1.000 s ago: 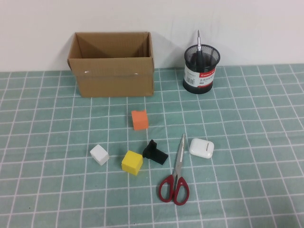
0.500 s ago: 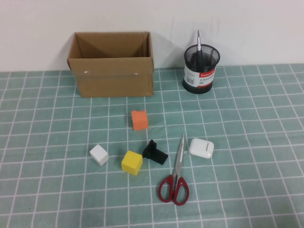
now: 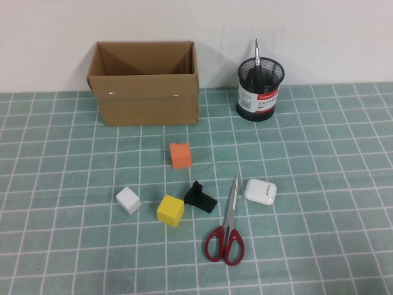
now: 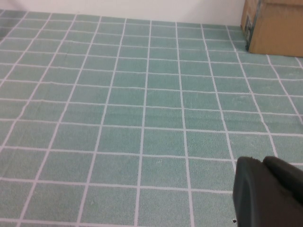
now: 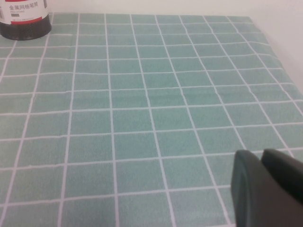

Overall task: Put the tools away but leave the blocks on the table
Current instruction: Pick up the scissors from the table

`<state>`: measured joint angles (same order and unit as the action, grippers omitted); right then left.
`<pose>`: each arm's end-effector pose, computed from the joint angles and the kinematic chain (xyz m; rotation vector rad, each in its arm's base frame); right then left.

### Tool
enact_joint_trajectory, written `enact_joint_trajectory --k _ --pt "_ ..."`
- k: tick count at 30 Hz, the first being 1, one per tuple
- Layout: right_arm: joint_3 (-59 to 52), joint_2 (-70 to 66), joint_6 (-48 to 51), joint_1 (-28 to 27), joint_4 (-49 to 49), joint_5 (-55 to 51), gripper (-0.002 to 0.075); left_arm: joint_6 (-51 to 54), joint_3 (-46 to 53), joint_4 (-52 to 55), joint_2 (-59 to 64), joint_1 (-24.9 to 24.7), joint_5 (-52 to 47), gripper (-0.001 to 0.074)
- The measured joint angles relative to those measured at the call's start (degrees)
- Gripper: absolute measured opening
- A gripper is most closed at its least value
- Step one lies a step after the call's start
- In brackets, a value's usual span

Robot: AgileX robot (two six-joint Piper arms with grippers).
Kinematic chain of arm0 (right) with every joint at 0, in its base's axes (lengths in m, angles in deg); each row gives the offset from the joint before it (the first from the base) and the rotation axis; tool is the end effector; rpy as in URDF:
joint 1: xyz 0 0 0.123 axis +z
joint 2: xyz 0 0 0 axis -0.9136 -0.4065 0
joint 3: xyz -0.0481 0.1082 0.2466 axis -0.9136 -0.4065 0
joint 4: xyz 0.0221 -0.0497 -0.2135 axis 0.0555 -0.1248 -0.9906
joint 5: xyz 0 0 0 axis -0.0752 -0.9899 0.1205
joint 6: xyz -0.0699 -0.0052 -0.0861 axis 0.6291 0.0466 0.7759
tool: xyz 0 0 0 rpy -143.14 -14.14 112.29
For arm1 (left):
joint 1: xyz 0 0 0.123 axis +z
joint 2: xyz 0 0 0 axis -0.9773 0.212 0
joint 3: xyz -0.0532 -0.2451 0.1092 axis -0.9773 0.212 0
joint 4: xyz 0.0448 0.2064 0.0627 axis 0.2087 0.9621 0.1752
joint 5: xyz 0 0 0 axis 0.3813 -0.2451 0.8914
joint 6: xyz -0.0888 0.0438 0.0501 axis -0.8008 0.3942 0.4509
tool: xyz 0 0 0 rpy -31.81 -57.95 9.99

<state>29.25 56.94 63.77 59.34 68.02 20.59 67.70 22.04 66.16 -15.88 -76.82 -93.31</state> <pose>0.0513 -0.0016 0.1648 0.0516 1.8769 -0.0655 0.0521 0.0017 0.1679 -0.0186 1.8553 0.0200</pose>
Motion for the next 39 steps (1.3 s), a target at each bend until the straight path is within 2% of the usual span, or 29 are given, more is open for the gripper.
enact_joint_trajectory --k 20,24,28,32,36,39 --pt "0.0 0.0 -0.14 0.0 1.04 0.95 -0.0007 0.0 0.0 0.0 0.0 0.0 0.0 -0.0003" --pt "-0.11 0.0 -2.7 0.0 12.56 6.93 -0.0007 0.0 0.0 0.0 0.0 0.0 0.0 -0.0003" --pt "-0.11 0.0 -3.42 0.0 28.92 14.37 -0.0007 0.0 0.0 0.0 0.0 0.0 0.0 -0.0003" --pt "-0.11 0.0 -3.55 0.0 37.22 18.1 -0.0005 0.0 0.0 0.0 0.0 0.0 0.0 -0.0003" --pt "2.22 -0.91 -3.68 0.0 40.25 8.46 -0.0002 0.0 0.0 -0.03 0.0 0.0 0.0 -0.0003" --pt "8.23 -6.72 -3.68 0.0 39.76 -0.21 -0.0002 0.0 0.0 -0.03 0.0 0.0 0.0 -0.0003"
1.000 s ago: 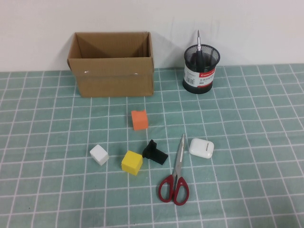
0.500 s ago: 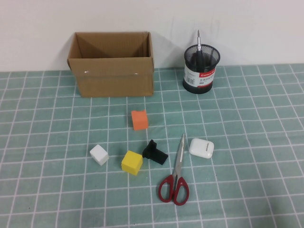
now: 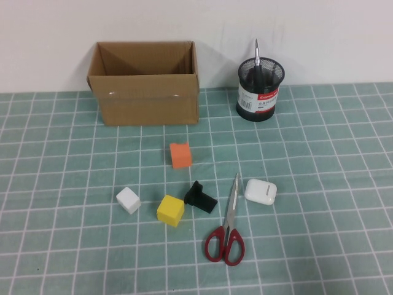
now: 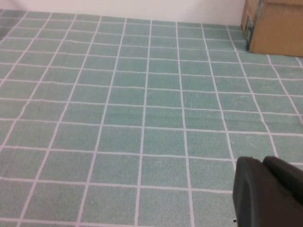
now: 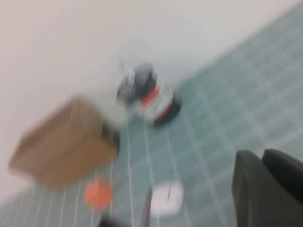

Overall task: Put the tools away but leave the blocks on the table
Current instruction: Pick up the scissors from the table

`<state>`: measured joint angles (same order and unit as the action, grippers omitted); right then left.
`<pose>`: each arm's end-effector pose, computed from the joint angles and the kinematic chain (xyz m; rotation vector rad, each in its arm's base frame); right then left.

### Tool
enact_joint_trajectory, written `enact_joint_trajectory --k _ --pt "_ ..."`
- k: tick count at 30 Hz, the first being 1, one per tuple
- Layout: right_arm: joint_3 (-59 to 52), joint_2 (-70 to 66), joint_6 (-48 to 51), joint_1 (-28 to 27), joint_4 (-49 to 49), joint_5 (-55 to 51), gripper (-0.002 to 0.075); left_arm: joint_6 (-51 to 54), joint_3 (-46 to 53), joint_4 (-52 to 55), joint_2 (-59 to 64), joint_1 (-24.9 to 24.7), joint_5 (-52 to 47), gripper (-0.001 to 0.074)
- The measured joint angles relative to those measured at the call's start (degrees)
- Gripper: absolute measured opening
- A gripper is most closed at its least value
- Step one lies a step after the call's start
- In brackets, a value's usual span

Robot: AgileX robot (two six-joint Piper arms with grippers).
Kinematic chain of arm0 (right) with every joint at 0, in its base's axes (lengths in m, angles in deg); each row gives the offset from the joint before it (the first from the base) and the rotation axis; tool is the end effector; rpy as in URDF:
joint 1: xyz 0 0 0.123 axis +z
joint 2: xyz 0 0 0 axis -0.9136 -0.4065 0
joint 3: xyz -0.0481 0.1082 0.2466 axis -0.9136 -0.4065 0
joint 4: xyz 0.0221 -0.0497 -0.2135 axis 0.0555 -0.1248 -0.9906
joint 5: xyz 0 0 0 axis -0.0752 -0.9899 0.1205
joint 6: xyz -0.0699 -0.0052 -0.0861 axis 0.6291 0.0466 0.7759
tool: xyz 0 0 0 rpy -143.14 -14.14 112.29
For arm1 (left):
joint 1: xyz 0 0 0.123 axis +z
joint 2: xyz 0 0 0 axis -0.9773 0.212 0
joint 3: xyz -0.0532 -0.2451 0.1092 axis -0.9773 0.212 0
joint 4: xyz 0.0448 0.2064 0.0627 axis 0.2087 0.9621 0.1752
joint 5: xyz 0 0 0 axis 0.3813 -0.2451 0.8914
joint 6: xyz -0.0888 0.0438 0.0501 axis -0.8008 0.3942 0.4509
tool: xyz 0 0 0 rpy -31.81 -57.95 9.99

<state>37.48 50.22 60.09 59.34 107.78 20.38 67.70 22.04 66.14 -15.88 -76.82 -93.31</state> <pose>0.0586 0.0232 0.2167 0.5147 1.7112 0.6568 0.0521 0.0016 0.1679 -0.0188 1.8553 0.0197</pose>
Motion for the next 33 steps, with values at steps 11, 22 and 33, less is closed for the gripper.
enact_joint_trajectory --k 11,22,33 --pt "25.01 -37.46 5.17 0.0 -10.95 -24.48 -0.0002 0.1 0.0 0.0 0.0 0.0 0.0 -0.0003" --pt "40.99 -64.83 3.1 13.45 -18.88 -27.62 -0.0002 0.1 0.0 0.0 0.0 0.0 0.0 -0.0003" --pt "58.84 -84.65 -21.82 41.43 -39.29 -27.4 0.0126 0.1 0.0 0.0 0.0 0.0 0.0 -0.0003"
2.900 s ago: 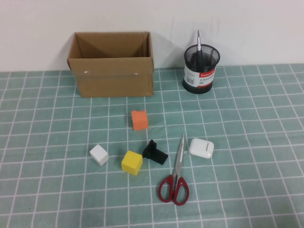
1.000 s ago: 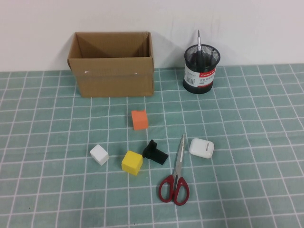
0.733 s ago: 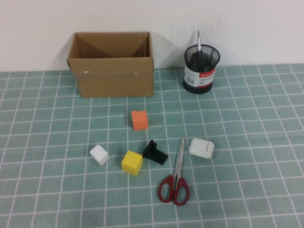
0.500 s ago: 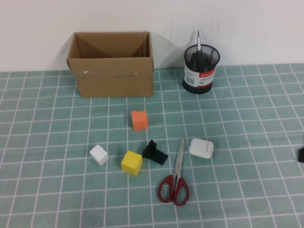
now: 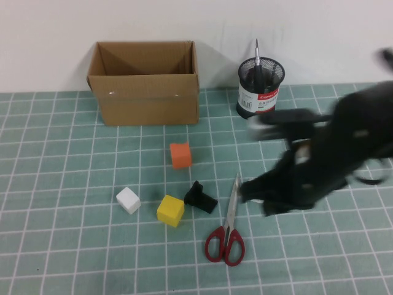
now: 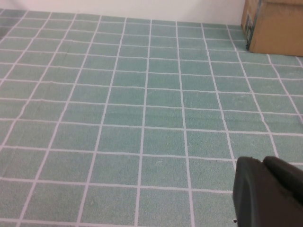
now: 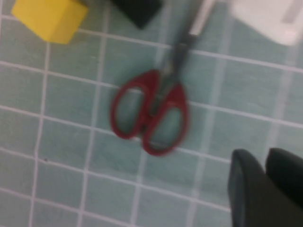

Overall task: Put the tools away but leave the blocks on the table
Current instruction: Pick up the scissors from the table

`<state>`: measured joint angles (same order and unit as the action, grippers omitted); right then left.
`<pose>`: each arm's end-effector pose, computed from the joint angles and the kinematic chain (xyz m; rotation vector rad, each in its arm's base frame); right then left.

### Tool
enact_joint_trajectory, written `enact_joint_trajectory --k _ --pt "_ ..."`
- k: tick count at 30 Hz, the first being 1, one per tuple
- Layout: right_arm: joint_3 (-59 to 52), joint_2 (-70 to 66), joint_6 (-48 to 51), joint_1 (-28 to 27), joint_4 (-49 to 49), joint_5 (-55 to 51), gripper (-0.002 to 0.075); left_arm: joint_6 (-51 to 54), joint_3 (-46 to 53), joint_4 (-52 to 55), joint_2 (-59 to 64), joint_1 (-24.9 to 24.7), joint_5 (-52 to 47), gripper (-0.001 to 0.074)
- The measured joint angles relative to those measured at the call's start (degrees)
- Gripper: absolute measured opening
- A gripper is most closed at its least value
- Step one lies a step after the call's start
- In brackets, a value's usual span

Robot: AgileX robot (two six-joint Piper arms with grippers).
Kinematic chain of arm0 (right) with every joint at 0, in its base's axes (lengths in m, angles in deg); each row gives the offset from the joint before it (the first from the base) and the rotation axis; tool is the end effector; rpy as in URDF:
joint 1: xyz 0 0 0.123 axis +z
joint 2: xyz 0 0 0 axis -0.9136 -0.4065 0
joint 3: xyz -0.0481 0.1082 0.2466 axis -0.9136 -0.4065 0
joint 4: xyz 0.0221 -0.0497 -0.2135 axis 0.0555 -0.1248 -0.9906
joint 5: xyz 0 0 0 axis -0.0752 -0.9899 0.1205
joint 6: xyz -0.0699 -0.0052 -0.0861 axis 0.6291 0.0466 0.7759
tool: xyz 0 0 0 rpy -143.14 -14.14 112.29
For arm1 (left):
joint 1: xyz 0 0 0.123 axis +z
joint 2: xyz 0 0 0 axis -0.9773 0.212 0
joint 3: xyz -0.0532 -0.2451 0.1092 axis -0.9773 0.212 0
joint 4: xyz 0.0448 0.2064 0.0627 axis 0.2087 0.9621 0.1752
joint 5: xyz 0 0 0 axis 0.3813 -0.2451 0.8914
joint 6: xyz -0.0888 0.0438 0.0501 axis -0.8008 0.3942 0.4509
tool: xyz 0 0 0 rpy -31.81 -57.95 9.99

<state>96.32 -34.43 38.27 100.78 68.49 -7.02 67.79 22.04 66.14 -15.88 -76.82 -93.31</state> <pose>0.2365 0.1759 0.2372 -0.3327 2.8260 0.3558 0.0521 0.0016 0.1679 -0.0174 1.8553 0.0208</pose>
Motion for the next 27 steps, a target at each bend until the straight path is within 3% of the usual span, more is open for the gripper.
enact_joint_trajectory --k 5,6,7,27 --pt "5.2 -8.2 -5.44 3.7 -1.93 0.23 0.0314 0.0 0.0 0.0 0.0 0.0 0.0 -0.0003" --pt "6.03 -9.69 -6.1 3.7 -1.96 0.23 0.0251 0.0 0.0 0.0 0.0 0.0 0.0 -0.0003" --pt "6.78 -10.85 -6.56 3.7 -2.07 0.35 0.0321 0.0 0.0 0.0 0.0 0.0 0.0 -0.0003" --pt "13.46 -24.79 -11.82 3.6 -1.99 5.87 0.0314 0.12 0.0 0.0 0.0 0.0 0.0 -0.0003"
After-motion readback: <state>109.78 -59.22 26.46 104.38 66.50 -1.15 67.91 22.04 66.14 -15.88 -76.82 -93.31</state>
